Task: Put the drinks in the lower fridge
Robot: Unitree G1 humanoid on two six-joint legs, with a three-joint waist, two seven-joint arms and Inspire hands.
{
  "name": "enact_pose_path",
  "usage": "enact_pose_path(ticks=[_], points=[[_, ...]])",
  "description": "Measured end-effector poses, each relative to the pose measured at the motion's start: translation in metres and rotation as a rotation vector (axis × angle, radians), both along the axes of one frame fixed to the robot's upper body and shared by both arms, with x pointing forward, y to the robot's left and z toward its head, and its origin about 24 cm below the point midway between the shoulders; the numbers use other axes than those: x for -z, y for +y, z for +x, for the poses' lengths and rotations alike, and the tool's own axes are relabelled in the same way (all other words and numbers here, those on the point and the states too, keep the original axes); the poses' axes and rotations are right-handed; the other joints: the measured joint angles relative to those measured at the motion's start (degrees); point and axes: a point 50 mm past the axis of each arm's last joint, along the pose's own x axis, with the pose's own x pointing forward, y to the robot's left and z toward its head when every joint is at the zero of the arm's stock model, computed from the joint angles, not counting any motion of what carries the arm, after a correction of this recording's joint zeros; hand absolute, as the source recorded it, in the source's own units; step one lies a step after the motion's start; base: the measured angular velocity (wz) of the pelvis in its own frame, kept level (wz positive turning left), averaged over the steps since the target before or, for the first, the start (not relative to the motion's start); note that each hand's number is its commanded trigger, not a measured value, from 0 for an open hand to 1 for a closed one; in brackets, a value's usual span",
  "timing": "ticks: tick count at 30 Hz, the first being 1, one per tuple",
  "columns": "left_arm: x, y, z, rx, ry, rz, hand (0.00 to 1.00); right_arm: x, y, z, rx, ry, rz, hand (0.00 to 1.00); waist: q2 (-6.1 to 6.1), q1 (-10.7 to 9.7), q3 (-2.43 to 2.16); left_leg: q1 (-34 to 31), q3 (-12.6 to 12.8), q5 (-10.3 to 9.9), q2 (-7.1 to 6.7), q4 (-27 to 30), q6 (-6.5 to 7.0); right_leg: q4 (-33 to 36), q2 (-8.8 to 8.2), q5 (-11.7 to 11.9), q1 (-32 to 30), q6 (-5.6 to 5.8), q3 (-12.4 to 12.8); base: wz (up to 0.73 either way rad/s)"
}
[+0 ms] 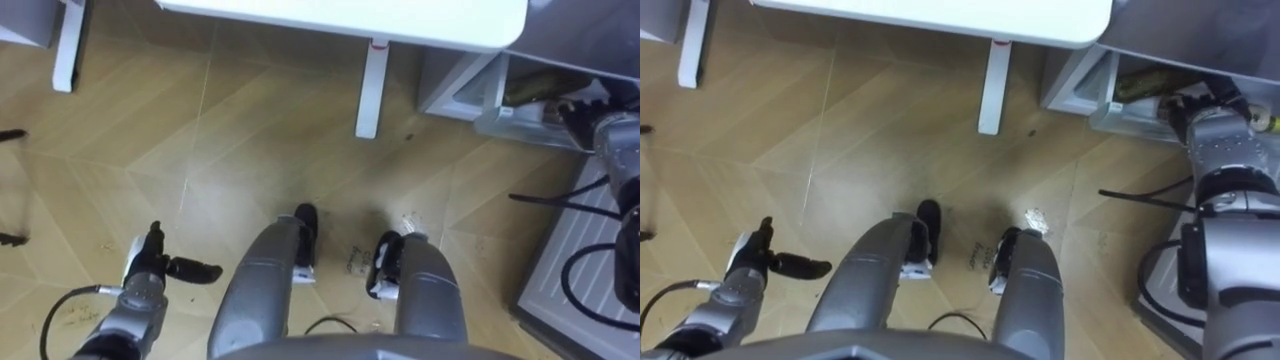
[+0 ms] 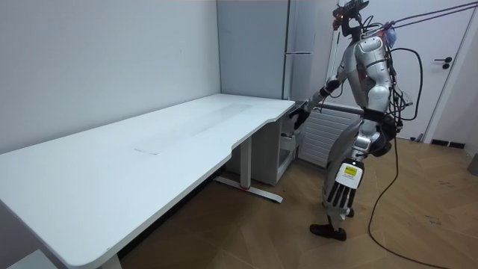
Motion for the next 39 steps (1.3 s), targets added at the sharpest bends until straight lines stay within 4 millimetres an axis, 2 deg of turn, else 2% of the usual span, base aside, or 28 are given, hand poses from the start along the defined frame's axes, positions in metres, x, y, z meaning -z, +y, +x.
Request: enact_pose_path(ticks=[4,7,9,15,21,22,23,24,25,27,30,32,33,36,37,39], points=[[0.0,-0.001,0.003,0.01,-0.001,-0.017,0.0,0.006,0.0,-0.005,-0.025,0.0,-0.012,0.0,-0.24,0.0,0.14,1.01,0.15,0.0,0.15,-0.33,0.0,-0.19,-0.06,-0.06,1.1,0.07,-0.14,0.02],[-0.001,-0.001,0.005,0.015,-0.012,-0.02,0.0,0.018,-0.003,-0.018,-0.057,0.019,-0.038,0.0,-0.25,0.05,0.15,2.8,-0.03,-0.01,0.24,-0.46,-0.02,-1.35,0.09,-0.07,3.41,0.02,-0.92,0.04],[0.0,0.0,0.003,0.018,-0.005,-0.023,0.0,0.03,-0.004,-0.031,-0.099,0.06,-0.076,0.0,-0.38,0.26,0.23,5.24,-0.06,-0.52,0.7,-1.34,-0.16,-2.88,0.9,-0.11,6.3,0.17,-0.85,-0.08],[-0.001,-0.003,0.009,0.033,-0.013,-0.051,0.0,0.046,-0.005,-0.049,-0.12,0.116,-0.104,0.0,-0.36,0.21,0.15,8.53,-0.09,-0.82,2.25,-2.48,-0.35,-7.28,2.99,1.68,10.69,0.22,-1.07,-0.11],[-0.001,-0.006,0.01,0.046,-0.011,-0.074,0.0,0.059,0.001,-0.061,-0.136,0.141,-0.085,0.0,-0.4,-0.73,0.0,13.81,0.21,-1.0,2.08,-4.97,-0.23,-10.33,3.28,2.37,15.92,0.72,-0.77,-0.05],[-0.001,-0.006,0.01,0.049,-0.011,-0.076,0.0,0.062,0.002,-0.064,-0.14,0.147,-0.084,0.0,-0.43,-0.71,-0.09,14.6,0.25,-1.0,2.1,-5.35,-0.23,-10.89,3.35,2.46,16.77,0.76,-0.78,-0.04],[0.001,-0.006,0.005,0.046,0.001,-0.083,0.0,0.067,0.004,-0.07,-0.146,0.156,-0.077,0.0,-0.49,-0.74,-0.43,16.05,0.42,-0.99,2.17,-6.28,-0.25,-12.11,3.5,2.69,18.27,0.83,-0.82,-0.06],[0.002,-0.006,0.001,0.029,0.005,-0.1,0.0,0.073,0.005,-0.078,-0.158,0.168,-0.08,0.0,-0.42,-0.77,-1.24,17.04,0.59,-0.99,2.4,-6.93,-0.26,-13.5,3.85,3.06,19.52,0.93,-0.88,-0.06],[0.003,-0.005,-0.002,0.018,0.008,-0.106,0.0,0.075,0.005,-0.082,-0.163,0.174,-0.083,0.0,-0.34,-0.75,-1.49,17.67,0.63,-1.0,2.5,-7.26,-0.27,-14.24,3.99,3.3,20.33,0.93,-0.96,0.0],[0.007,-0.004,-0.013,-0.025,0.024,-0.126,0.0,0.089,0.008,-0.102,-0.163,0.214,-0.071,0.0,-0.65,-1.09,-1.88,21.33,0.76,-1.05,2.24,-8.71,-0.32,-16.49,4.02,3.64,24.12,1.18,-1.14,0.0],[0.012,-0.001,-0.029,-0.071,0.055,-0.136,0.0,0.102,0.008,-0.127,-0.16,0.279,-0.063,0.0,-0.72,-1.2,-1.96,26.1,0.89,-1.08,1.97,-11.06,-0.31,-19.57,4.03,4.12,29.22,1.56,-1.51,0.0],[0.013,0.001,-0.035,-0.08,0.068,-0.133,0.0,0.105,0.009,-0.136,-0.159,0.286,-0.057,0.0,-0.73,-1.53,-2.03,27.75,0.89,-1.17,1.99,-12.21,-0.33,-20.83,4.17,4.24,30.78,1.7,-1.59,0.0],[0.013,0.002,-0.039,-0.09,0.074,-0.135,0.0,0.107,0.01,-0.14,-0.158,0.293,-0.053,0.0,-0.69,-2.18,-2.21,28.62,0.87,-1.2,1.98,-12.67,-0.35,-21.79,4.39,4.45,31.84,1.76,-1.65,0.0],[0.013,0.005,-0.044,-0.116,0.076,-0.132,0.0,0.114,0.017,-0.146,-0.159,0.31,-0.038,0.0,-0.86,-2.34,-2.61,30.52,0.97,-1.18,2.19,-14.08,-0.51,-23.95,4.95,5.25,33.81,1.74,-1.36,-0.07],[0.013,0.006,-0.044,-0.118,0.076,-0.133,0.0,0.115,0.018,-0.147,-0.162,0.312,-0.035,0.0,-0.86,-2.37,-2.62,30.99,1.05,-1.13,2.19,-14.41,-0.56,-24.36,4.98,5.43,34.28,1.74,-1.34,-0.09],[0.014,0.005,-0.046,-0.129,0.073,-0.137,0.0,0.118,0.019,-0.155,-0.175,0.327,-0.038,0.0,-0.61,-2.48,-2.97,32.16,1.21,-1.13,2.14,-15.23,-0.56,-25.65,5.1,5.8,35.62,1.85,-1.24,-0.03]])
